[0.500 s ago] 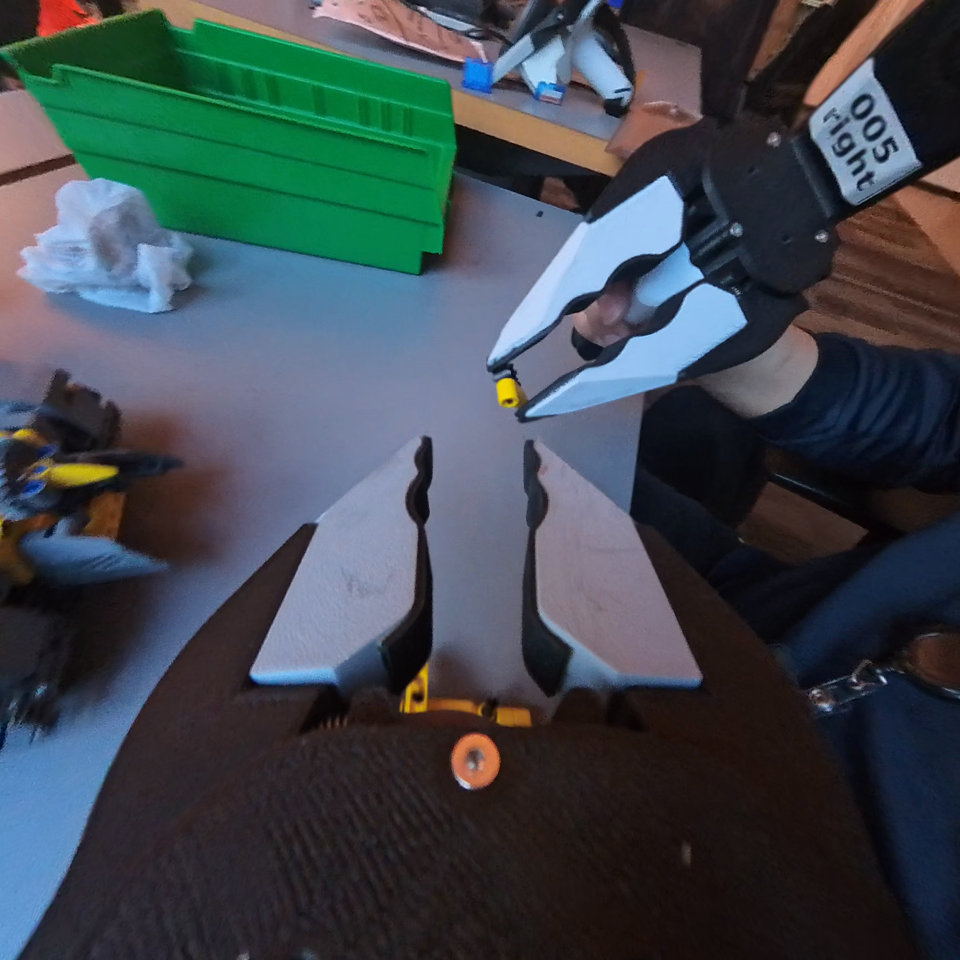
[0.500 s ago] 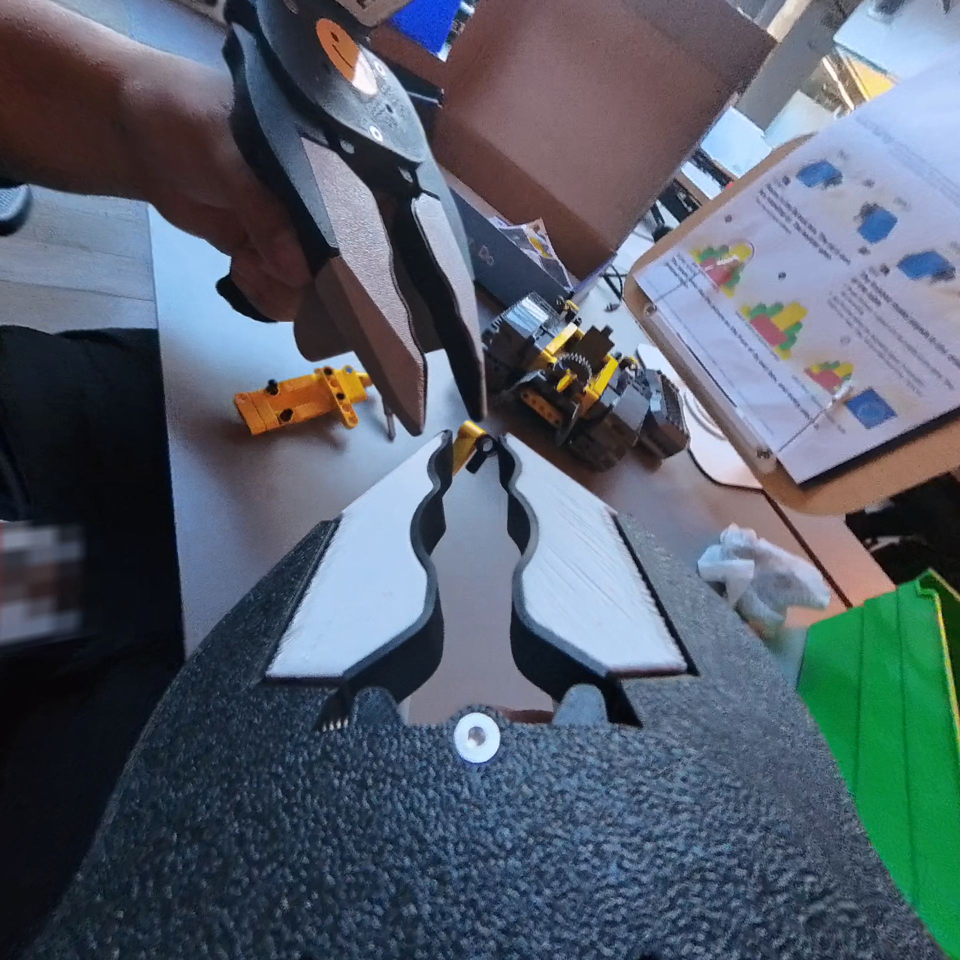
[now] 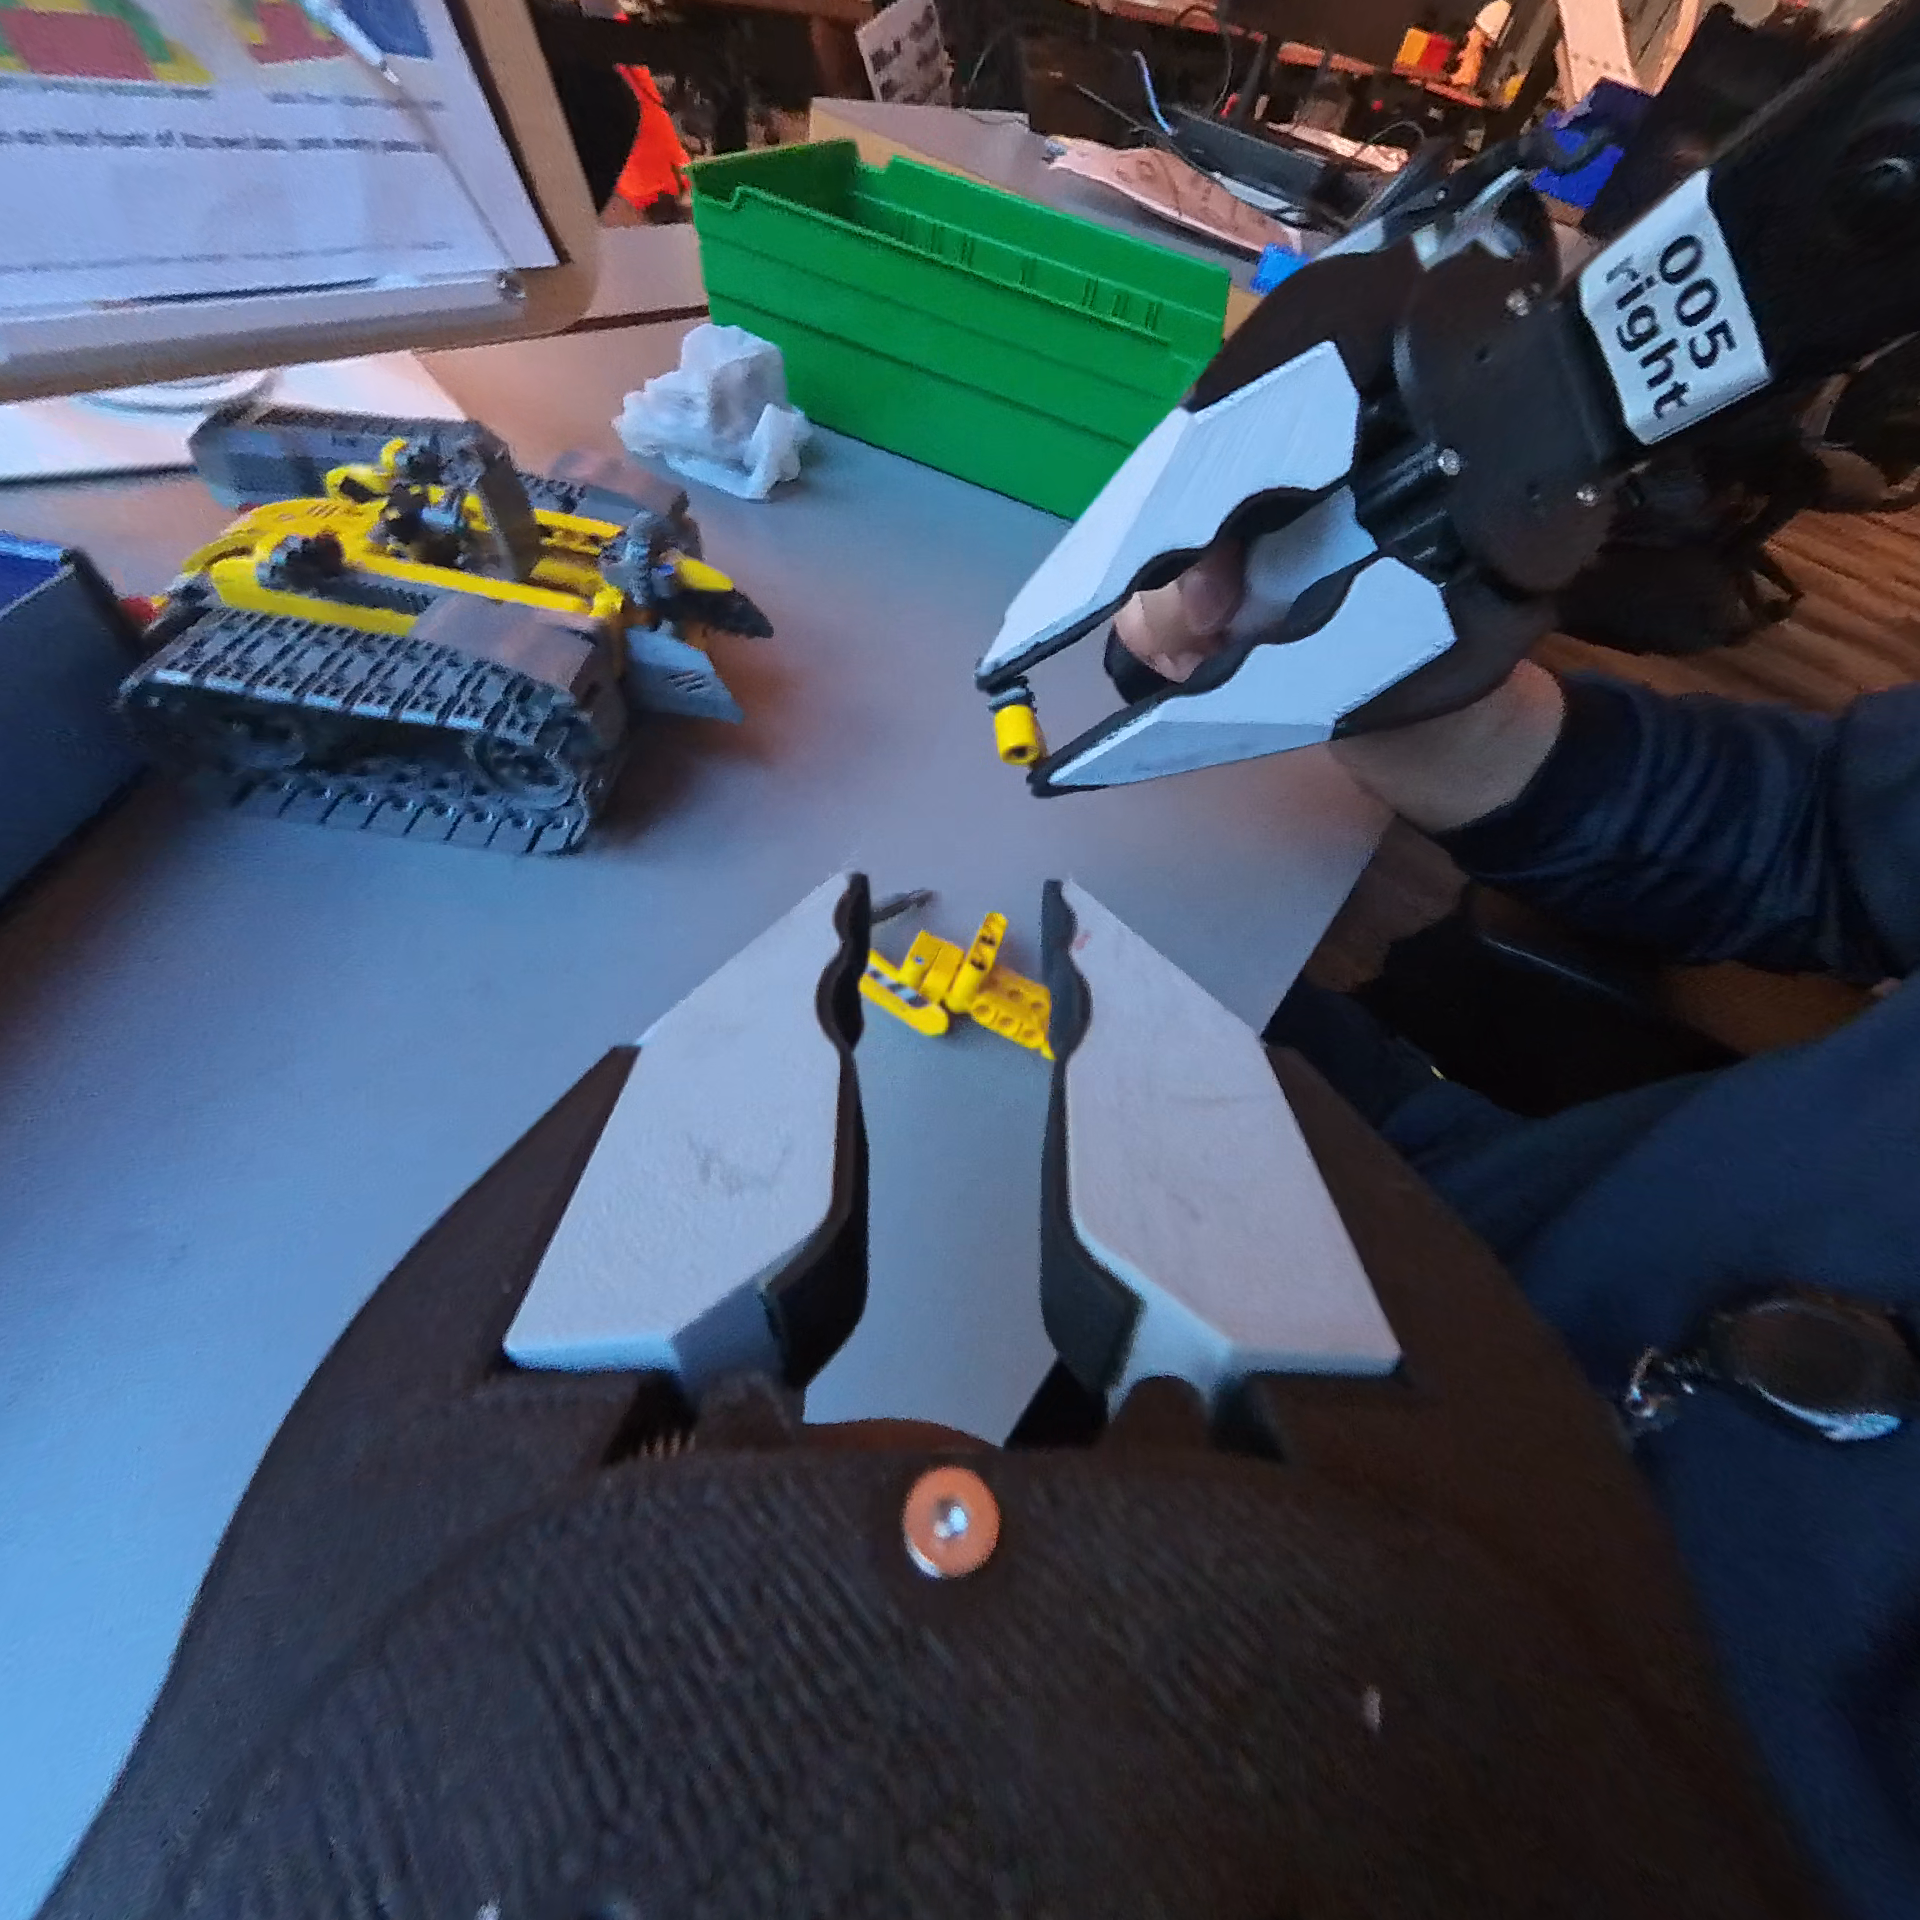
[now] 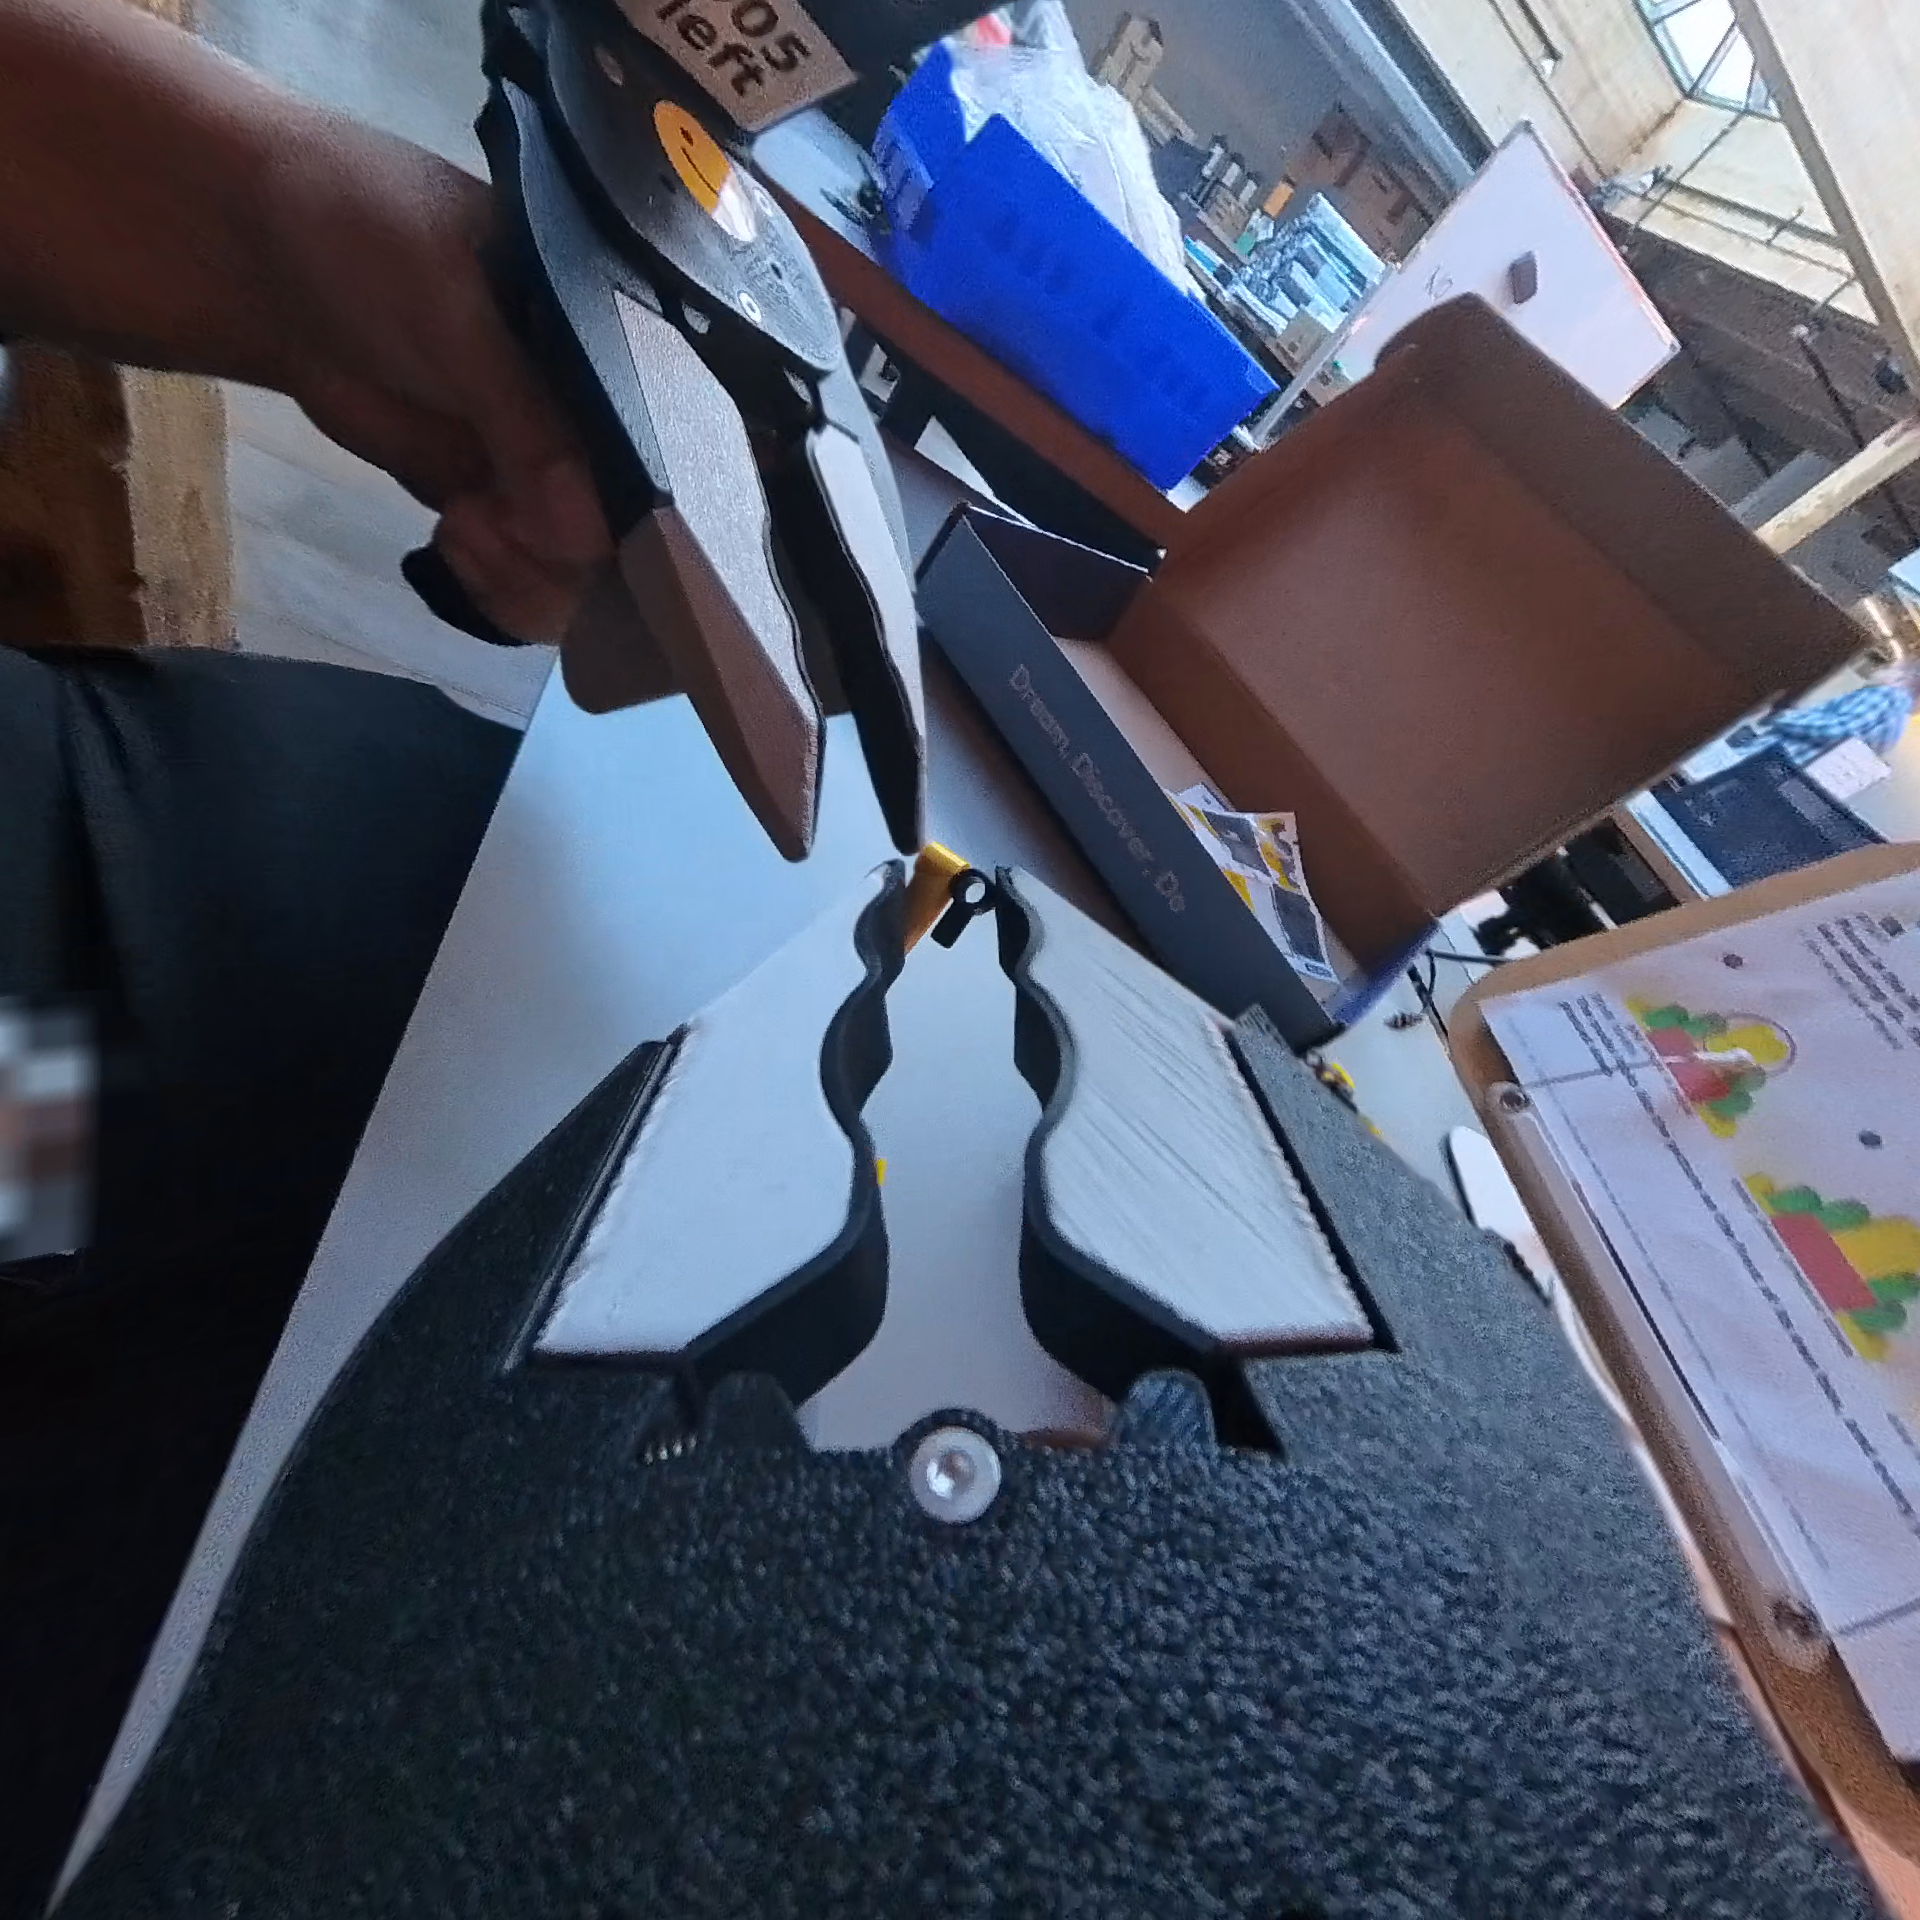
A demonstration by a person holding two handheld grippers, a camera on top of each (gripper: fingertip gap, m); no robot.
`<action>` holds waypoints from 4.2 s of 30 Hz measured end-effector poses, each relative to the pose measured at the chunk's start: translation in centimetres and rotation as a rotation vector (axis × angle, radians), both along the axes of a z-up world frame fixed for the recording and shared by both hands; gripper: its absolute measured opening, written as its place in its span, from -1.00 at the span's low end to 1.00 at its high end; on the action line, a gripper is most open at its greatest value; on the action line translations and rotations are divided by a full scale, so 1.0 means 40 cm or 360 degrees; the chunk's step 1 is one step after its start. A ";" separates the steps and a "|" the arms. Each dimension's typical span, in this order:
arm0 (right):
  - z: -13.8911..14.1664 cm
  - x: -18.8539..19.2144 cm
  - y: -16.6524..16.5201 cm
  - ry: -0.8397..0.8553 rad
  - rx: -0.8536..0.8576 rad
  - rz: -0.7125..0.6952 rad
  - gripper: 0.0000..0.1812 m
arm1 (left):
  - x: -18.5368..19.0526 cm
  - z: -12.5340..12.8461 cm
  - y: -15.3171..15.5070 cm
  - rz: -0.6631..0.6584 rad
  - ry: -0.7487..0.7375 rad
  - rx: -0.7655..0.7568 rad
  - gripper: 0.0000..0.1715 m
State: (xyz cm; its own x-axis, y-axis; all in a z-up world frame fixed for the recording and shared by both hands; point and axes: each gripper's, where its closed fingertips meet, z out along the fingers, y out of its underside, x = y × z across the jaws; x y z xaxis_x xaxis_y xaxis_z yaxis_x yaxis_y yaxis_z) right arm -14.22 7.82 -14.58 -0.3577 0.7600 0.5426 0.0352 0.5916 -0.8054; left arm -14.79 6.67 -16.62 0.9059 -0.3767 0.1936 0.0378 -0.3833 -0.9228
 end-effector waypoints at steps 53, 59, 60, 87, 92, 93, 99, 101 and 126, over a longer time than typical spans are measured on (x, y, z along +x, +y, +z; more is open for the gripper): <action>0.005 0.245 0.053 -0.0183 -0.0699 -0.0018 -0.88 | 0.247 0.034 0.074 -0.0930 0.0180 0.0353 -0.95; 0.015 0.233 0.005 -0.0169 -0.0691 0.0148 -1.00 | 0.266 0.089 0.010 -0.0982 0.0377 0.0765 -0.94; 0.022 0.231 -0.004 -0.0155 -0.0699 0.0179 -1.00 | 0.262 0.083 0.011 -0.0971 0.0392 0.0737 -0.95; 0.026 0.161 0.052 -0.0105 -0.0855 -0.0022 -0.95 | 0.175 0.070 0.055 -0.0520 0.0850 0.0771 -0.94; 0.025 0.146 0.089 -0.0248 -0.1325 -0.0089 -0.81 | 0.143 0.049 0.094 -0.0288 0.1141 0.0780 -0.94; 0.025 0.147 0.079 -0.0275 -0.1389 -0.0041 -0.79 | 0.158 0.052 0.089 -0.0311 0.1132 0.0810 -0.94; 0.030 0.140 0.044 -0.0343 -0.1509 0.0034 -0.69 | 0.172 0.059 0.085 -0.0263 0.1393 0.0956 -0.94; 0.032 0.142 0.038 -0.0351 -0.1520 0.0056 -0.71 | 0.184 0.062 0.080 -0.0277 0.1427 0.0994 -0.94; 0.087 0.205 -0.015 -0.0500 -0.1866 0.0584 -0.89 | 0.238 0.160 0.007 -0.0325 0.1348 0.1558 -0.95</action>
